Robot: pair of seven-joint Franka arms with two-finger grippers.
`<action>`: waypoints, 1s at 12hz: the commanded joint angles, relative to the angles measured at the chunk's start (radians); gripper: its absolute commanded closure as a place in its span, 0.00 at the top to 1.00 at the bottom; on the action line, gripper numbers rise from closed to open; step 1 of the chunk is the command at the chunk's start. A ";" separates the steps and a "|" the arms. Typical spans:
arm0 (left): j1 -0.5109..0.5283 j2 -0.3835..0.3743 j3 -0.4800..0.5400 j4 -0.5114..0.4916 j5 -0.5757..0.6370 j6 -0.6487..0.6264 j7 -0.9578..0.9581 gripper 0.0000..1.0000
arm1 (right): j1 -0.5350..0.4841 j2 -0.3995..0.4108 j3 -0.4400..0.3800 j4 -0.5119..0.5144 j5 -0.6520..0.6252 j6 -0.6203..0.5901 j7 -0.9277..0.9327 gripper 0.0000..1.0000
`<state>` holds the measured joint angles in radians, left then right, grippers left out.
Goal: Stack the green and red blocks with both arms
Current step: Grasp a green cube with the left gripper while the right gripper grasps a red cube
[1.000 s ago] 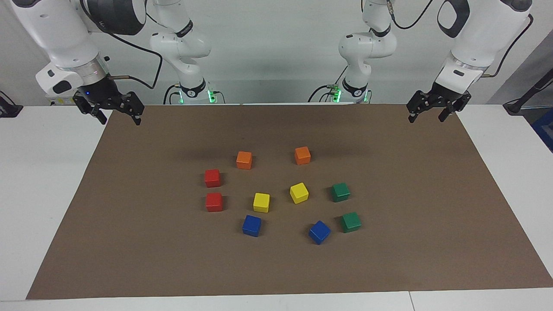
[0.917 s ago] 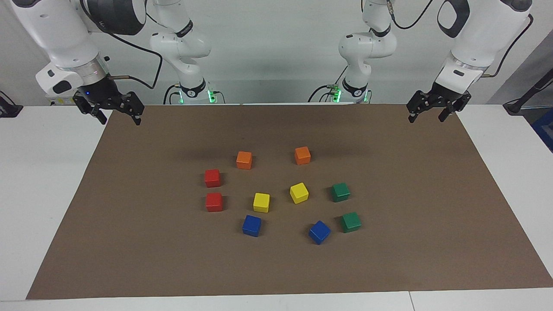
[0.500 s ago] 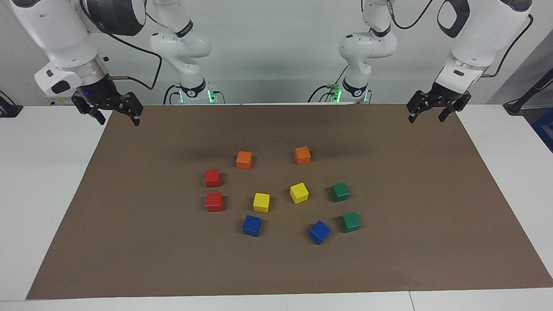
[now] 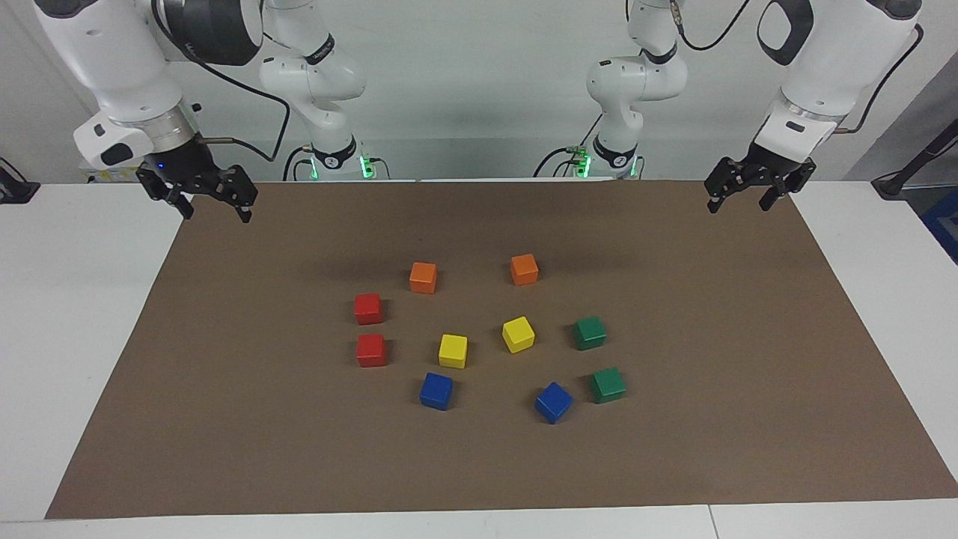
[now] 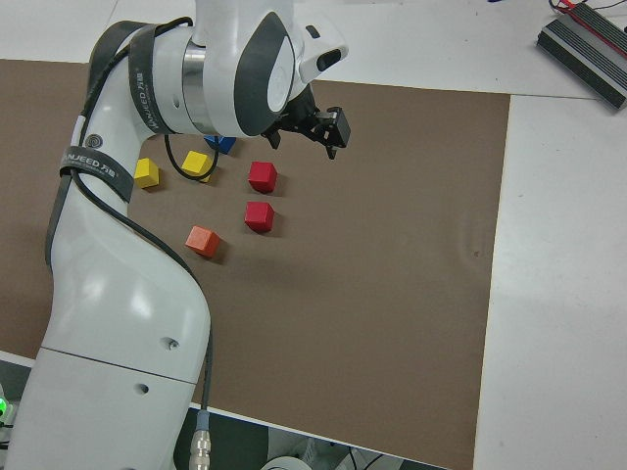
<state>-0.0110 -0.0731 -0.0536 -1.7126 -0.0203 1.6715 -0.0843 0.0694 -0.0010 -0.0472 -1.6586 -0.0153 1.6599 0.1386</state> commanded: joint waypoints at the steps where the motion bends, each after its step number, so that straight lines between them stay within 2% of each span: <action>1: -0.065 -0.002 -0.003 -0.065 -0.006 0.085 -0.058 1.00 | 0.067 -0.024 0.001 -0.149 0.072 0.139 0.100 1.00; 2: -0.075 0.004 -0.005 -0.094 -0.007 0.135 -0.093 1.00 | 0.105 -0.016 0.001 -0.202 0.072 0.238 0.134 1.00; 4: -0.136 0.064 -0.005 -0.122 -0.009 0.223 -0.147 1.00 | 0.156 0.039 0.001 -0.221 0.074 0.308 0.209 1.00; 7: -0.210 0.205 -0.005 -0.124 -0.015 0.376 -0.212 1.00 | 0.193 0.120 0.001 -0.225 0.075 0.406 0.272 1.00; 10: -0.239 0.320 -0.005 -0.117 -0.033 0.495 -0.317 1.00 | 0.214 0.170 0.001 -0.269 0.075 0.495 0.317 1.00; 12: -0.256 0.407 -0.002 -0.078 -0.033 0.530 -0.336 1.00 | 0.214 0.183 0.001 -0.320 0.075 0.555 0.319 1.00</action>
<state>-0.2387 0.2734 -0.0726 -1.8361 -0.0292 2.1771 -0.3950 0.2803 0.1906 -0.0420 -1.9293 0.0405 2.1652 0.4436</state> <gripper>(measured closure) 0.000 0.000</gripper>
